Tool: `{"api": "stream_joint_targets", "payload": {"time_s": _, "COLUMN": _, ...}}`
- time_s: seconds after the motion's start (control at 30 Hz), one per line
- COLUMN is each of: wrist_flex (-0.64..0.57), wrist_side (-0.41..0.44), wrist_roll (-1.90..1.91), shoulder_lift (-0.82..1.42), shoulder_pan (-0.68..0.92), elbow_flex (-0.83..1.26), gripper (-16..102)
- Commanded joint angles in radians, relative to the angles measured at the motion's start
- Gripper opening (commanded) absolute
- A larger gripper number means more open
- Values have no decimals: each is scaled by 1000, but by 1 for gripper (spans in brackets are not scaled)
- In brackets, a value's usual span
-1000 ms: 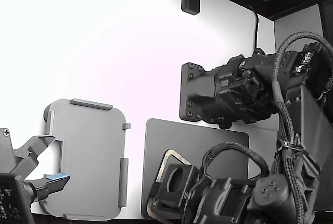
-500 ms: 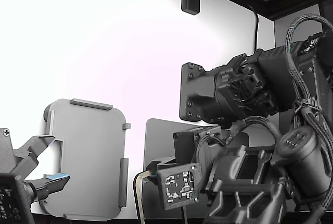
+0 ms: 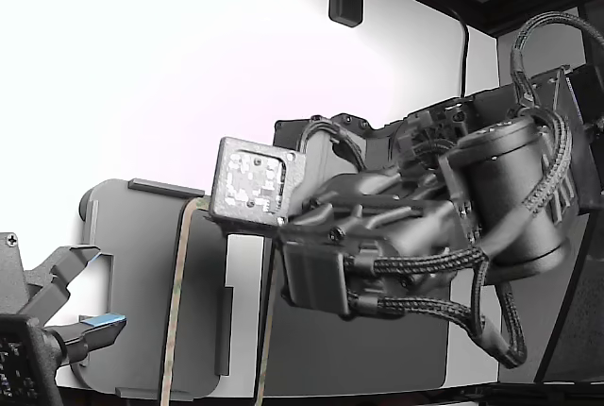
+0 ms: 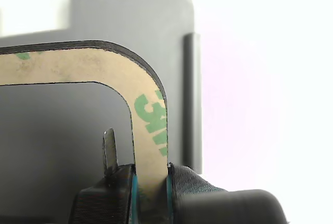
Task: Move top rectangular frame to the holder.
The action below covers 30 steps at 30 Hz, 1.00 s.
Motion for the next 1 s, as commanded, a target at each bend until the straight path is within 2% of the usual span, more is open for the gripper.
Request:
{"api": "stream_joint_targets", "payload": {"time_s": 0.0, "wrist_flex": 2, "wrist_side": 12, "wrist_roll": 8, "shoulder_lift": -5, "shoulder_pan": -31, "elbow_flex": -51, "gripper": -11}}
{"api": "stream_joint_targets", "payload": {"time_s": 0.37, "wrist_flex": -121, "wrist_side": -21, "wrist_roll": -51, "shoulder_lift": -61, "shoulder_pan": -86, "elbow_flex": -23, "gripper": -11}}
{"api": "stream_joint_targets", "payload": {"time_s": 0.77, "wrist_flex": -127, "wrist_side": -48, "wrist_roll": -166, "shoulder_lift": -126, "shoulder_pan": -130, "elbow_flex": -60, "gripper": -11}}
{"api": "stream_joint_targets", "payload": {"time_s": 0.97, "wrist_flex": -106, "wrist_side": -109, "wrist_roll": -189, "shoulder_lift": -186, "shoulder_pan": -170, "elbow_flex": -146, "gripper": -11}}
